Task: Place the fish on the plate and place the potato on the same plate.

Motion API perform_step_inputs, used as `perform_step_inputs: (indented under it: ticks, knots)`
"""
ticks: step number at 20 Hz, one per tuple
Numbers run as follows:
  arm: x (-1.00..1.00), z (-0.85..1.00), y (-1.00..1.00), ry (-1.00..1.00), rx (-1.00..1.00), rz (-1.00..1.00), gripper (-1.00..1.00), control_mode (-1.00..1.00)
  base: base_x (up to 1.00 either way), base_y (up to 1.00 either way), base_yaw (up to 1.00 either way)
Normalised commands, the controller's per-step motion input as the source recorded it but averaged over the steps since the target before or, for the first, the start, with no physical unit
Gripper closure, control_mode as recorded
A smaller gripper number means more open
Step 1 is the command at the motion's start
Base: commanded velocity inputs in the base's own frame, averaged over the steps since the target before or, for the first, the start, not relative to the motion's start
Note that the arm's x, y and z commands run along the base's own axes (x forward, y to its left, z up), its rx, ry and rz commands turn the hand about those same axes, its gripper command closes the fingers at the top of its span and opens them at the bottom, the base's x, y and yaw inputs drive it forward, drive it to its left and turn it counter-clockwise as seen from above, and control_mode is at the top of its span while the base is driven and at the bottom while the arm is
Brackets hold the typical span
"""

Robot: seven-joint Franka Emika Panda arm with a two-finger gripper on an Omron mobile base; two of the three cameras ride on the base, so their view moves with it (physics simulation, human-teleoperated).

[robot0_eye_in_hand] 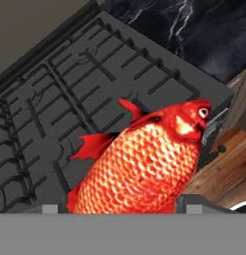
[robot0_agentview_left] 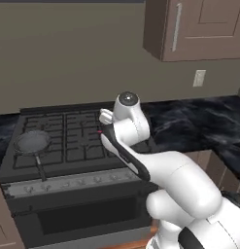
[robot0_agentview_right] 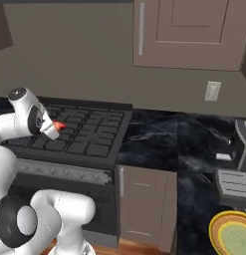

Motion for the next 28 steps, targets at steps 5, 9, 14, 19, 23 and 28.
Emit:
perform_step_inputs:
  ticks: [5,9,14,19,23,28]
  knots:
    - [0.0,0.0,0.0,0.0,0.0,0.0,1.0,1.0,0.02,-0.53,-0.02]
    - [0.0,0.0,0.0,0.0,0.0,0.0,1.0,1.0,-0.09,0.0,-0.48]
    - [0.0,0.0,0.0,0.0,0.0,0.0,1.0,1.0,-0.14,0.41,-0.89]
    - [0.0,0.0,0.0,0.0,0.0,0.0,1.0,1.0,0.0,0.09,-1.0]
    - [0.0,0.0,0.0,0.0,0.0,0.0,1.0,1.0,-0.07,0.12,-1.0]
    - [0.0,0.0,0.0,0.0,0.0,0.0,1.0,1.0,-0.27,0.23,-1.0]
